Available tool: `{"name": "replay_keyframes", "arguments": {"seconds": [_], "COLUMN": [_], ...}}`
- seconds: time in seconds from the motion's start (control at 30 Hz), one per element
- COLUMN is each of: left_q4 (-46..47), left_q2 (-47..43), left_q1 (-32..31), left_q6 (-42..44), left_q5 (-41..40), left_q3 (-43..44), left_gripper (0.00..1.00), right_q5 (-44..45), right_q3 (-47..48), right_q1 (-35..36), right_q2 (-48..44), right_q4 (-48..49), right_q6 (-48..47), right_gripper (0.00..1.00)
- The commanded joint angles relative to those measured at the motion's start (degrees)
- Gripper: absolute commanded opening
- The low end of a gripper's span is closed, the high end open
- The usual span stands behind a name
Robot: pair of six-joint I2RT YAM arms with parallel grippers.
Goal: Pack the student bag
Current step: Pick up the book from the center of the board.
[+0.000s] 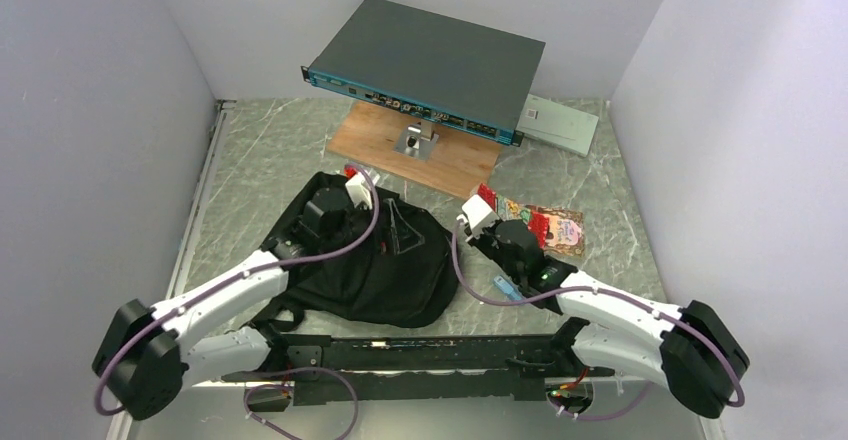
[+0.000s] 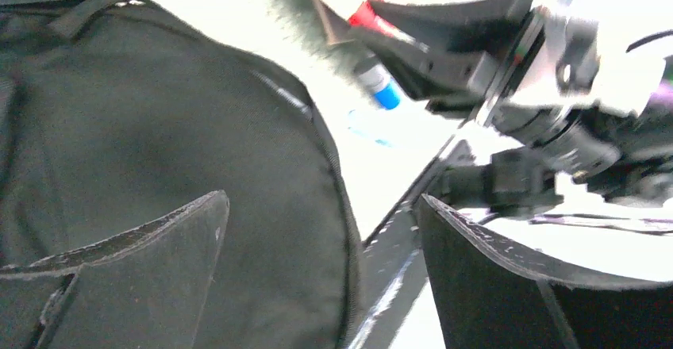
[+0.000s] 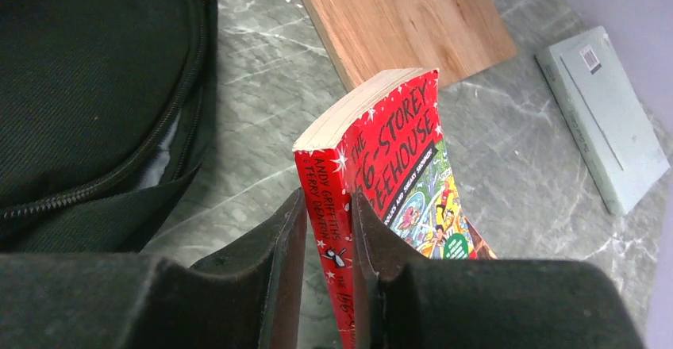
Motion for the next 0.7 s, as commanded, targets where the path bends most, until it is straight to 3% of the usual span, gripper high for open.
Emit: {"name": "replay_keyframes", "arguments": {"seconds": [0.0, 0.3, 0.67], "left_q4": [14.51, 29.54, 24.55], "left_q2": [7.58, 29.59, 45.66], "left_q1": [4.51, 4.53, 1.88], "left_q6": [-18.01, -37.24, -38.86], "left_q5": [16.26, 18.77, 18.35], "left_q3": [1.68, 9.22, 24.72], "left_gripper": [0.95, 1.00, 0.99], "right_q5": [-4.41, -8.02, -6.30], "right_q3": [-2.26, -3.51, -3.88], "right_q1": [-0.11, 0.00, 3.05], "right_q2": [-4.14, -9.16, -10.43], "right_q4": [6.51, 7.50, 6.46], "right_q6": [2.69, 0.22, -1.74], "right_gripper": [0.00, 0.00, 0.00]}}
